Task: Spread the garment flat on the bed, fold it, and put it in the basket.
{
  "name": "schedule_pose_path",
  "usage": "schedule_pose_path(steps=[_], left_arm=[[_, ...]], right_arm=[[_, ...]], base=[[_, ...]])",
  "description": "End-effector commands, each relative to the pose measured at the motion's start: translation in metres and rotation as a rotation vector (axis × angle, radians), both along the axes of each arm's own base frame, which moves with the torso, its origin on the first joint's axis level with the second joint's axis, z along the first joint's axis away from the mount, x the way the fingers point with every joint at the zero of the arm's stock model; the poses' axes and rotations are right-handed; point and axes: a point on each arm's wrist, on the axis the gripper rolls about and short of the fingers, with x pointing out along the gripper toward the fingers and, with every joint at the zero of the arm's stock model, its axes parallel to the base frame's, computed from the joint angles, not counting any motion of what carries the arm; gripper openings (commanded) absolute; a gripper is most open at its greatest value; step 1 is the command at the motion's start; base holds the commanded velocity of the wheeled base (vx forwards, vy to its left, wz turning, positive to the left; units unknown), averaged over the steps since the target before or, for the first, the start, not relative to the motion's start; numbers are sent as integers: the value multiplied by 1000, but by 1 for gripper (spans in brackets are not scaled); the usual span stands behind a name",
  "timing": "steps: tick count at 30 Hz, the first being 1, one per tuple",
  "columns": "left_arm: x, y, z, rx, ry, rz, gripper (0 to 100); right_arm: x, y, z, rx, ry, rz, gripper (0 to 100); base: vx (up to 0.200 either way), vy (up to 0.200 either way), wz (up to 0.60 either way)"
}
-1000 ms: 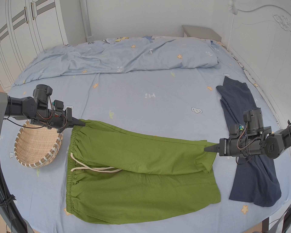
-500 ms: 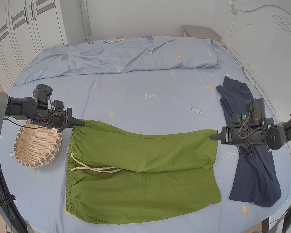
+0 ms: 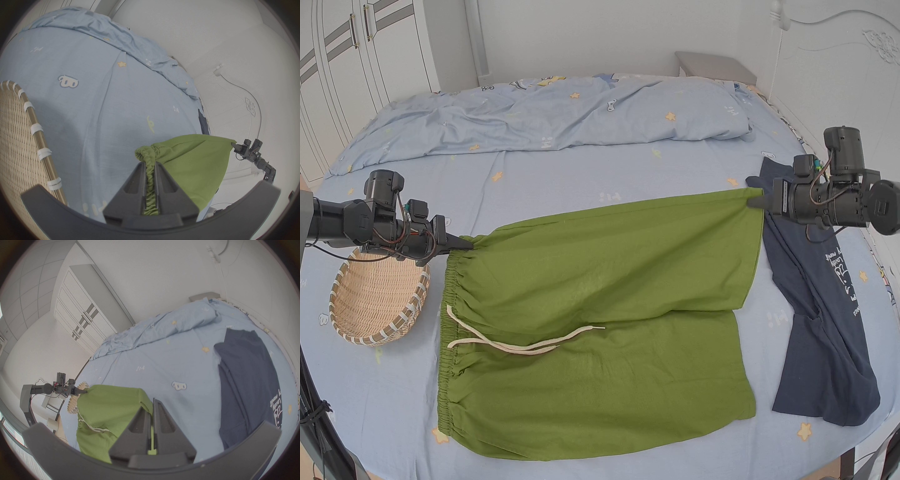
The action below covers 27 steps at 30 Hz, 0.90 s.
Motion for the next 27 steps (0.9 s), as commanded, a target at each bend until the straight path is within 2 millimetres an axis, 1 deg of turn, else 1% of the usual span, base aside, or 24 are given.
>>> schedule_pose_path(steps=[1,4,6,7,9,11,12,13,14,15,16,17,18,19,20,21,23,27], left_arm=[[-2,5,4,2,-21,15,0],[-3,5,5,3,-31,15,0],[-3,5,5,3,-31,15,0],[-2,6,5,6,-54,17,0],[-1,6,5,8,-66,19,0],[-1,8,4,10,-72,22,0],[-1,13,6,10,-76,33,0],[-1,13,5,11,-78,35,0],[-1,13,5,11,-78,35,0],[0,15,5,11,-79,38,0],[0,15,6,11,-82,39,0],[0,15,6,11,-82,39,0],[1,17,6,14,-97,44,0],[1,17,6,14,-97,44,0],[2,18,5,15,-110,44,0],[2,18,5,15,-110,44,0],[3,18,4,17,-122,46,0],[4,22,5,21,-140,55,0]], right_arm=[[3,-10,24,-2,-45,-24,0],[3,-10,31,-36,-37,-9,0],[3,-10,31,-36,-37,-9,0],[15,-7,20,-62,-20,13,0],[23,-3,13,-64,-9,22,0],[27,-2,13,-63,-15,23,0],[33,0,12,-60,-25,26,0],[39,1,11,-58,-33,29,0],[40,1,10,-58,-34,29,0],[49,4,8,-55,-47,30,0],[54,5,7,-55,-50,31,0],[54,5,7,-55,-50,31,0],[64,8,7,-52,-66,33,0],[64,8,7,-52,-66,33,0],[72,9,8,-49,-83,33,0],[72,9,8,-49,-83,33,0],[86,11,4,-48,-97,32,0],[99,12,2,-46,-120,30,0]], base=[[0,0,0],[0,0,0],[0,0,0],[0,0,0],[0,0,0],[0,0,0],[0,0,0],[0,0,0],[0,0,0],[0,0,0],[0,0,0],[0,0,0],[0,0,0],[0,0,0],[0,0,0],[0,0,0],[0,0,0],[0,0,0]])
